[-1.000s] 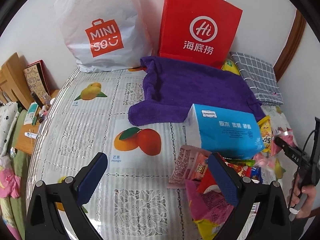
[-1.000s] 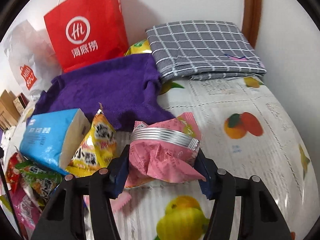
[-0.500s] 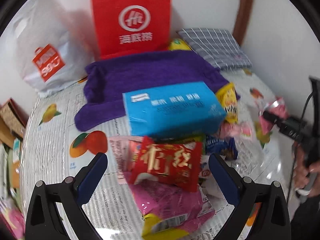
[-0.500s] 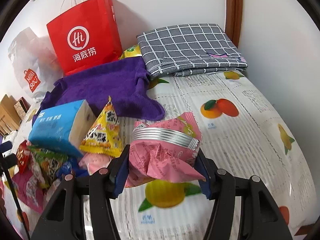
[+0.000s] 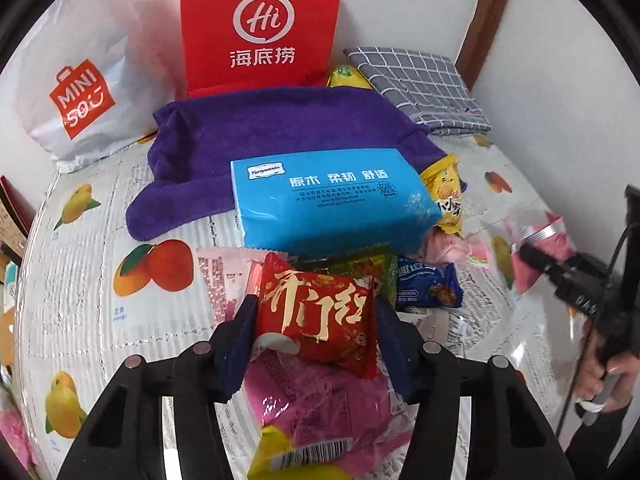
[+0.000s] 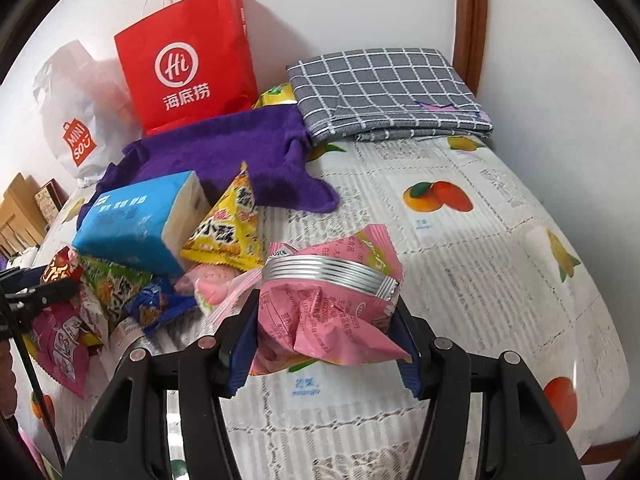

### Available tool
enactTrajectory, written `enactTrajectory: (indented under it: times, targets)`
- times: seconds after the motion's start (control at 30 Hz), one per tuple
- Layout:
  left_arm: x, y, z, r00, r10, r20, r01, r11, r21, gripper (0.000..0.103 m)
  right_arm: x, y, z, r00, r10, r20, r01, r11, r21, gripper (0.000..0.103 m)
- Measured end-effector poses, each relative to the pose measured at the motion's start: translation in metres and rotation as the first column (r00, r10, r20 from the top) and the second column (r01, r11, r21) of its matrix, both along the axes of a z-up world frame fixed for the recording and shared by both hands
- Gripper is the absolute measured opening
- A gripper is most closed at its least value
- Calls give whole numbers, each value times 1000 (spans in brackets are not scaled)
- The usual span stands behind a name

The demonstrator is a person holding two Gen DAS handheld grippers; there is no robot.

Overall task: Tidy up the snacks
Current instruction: 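Carry both candies onto the purple towel and open both tools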

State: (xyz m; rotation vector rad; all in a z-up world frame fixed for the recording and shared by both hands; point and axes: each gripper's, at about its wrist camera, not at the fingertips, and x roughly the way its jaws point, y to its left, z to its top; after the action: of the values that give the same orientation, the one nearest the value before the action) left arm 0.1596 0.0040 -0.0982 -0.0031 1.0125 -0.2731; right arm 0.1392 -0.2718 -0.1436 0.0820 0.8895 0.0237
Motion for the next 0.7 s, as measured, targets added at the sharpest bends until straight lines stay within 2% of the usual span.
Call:
enactTrajectory:
  times: [0.27, 0.47, 0.7]
  targets:
    - [-14, 9, 14, 999, 9, 35, -9, 1000, -4, 53, -10, 17, 1, 1000, 24, -8, -24, 1000, 8, 59]
    - [-18, 7, 31, 998, 0, 69, 1, 1000, -10, 53, -16, 30, 23, 998, 55, 31, -56, 998, 24, 59]
    - [-2, 4, 49, 996, 10, 84, -7, 1000, -30, 53, -11, 53, 51, 992, 101, 81, -103, 994, 24, 59]
